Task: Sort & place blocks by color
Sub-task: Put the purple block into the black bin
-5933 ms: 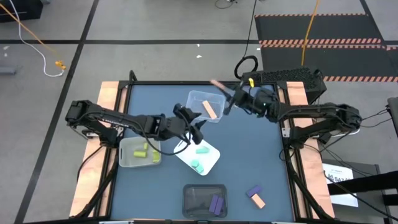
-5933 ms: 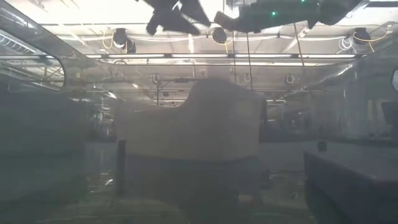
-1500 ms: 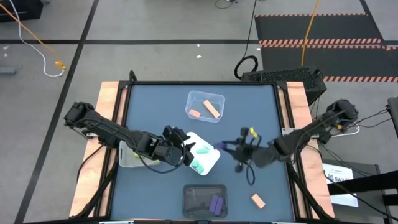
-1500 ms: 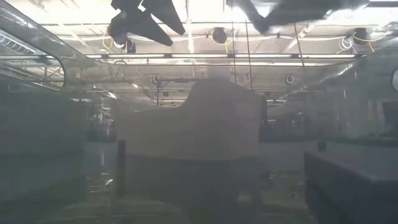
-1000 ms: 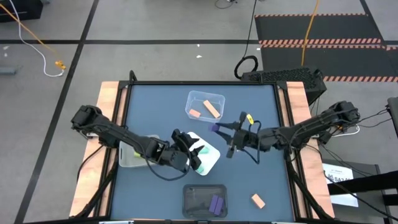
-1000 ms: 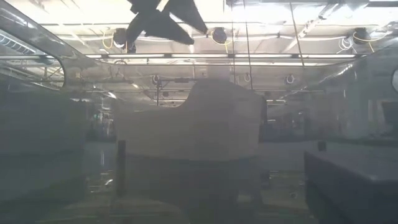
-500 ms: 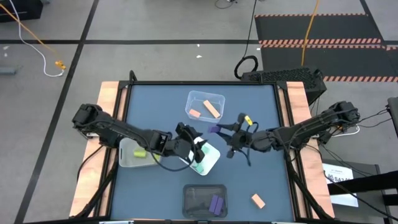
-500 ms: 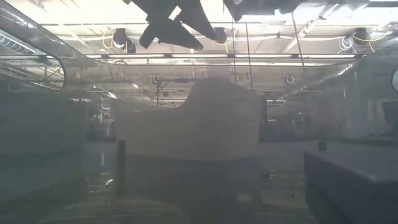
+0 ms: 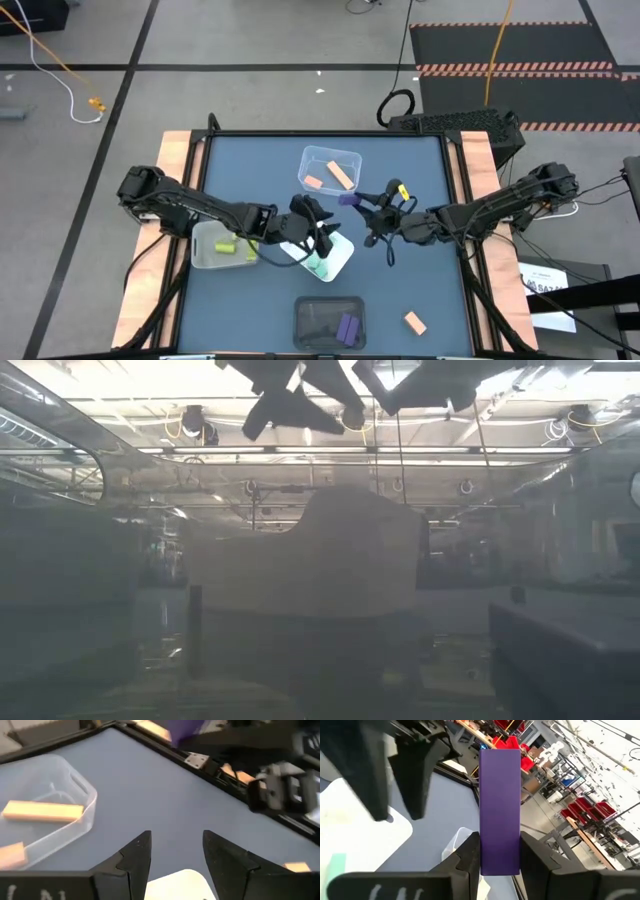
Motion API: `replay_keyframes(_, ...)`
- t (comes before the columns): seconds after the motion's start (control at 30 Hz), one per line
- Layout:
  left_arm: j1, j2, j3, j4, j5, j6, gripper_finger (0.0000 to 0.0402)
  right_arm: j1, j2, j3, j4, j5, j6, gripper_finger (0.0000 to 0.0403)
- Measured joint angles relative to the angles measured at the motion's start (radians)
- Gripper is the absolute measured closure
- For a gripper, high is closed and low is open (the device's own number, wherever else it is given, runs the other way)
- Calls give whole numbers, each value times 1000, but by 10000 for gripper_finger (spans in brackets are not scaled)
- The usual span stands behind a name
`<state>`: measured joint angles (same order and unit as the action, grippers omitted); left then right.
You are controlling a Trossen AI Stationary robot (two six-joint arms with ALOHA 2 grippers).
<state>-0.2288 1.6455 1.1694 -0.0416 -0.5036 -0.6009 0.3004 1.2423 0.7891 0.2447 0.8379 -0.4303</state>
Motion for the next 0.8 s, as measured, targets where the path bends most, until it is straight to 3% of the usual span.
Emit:
replay_keyframes(0.57, 40, 0, 0, -7, 11, 46, 208, 0, 0, 0, -17, -1, 9, 313)
replay_keyframes(0.8, 67, 0, 0, 72, 41, 44, 163, -14, 0, 0, -170, -1, 202, 313)
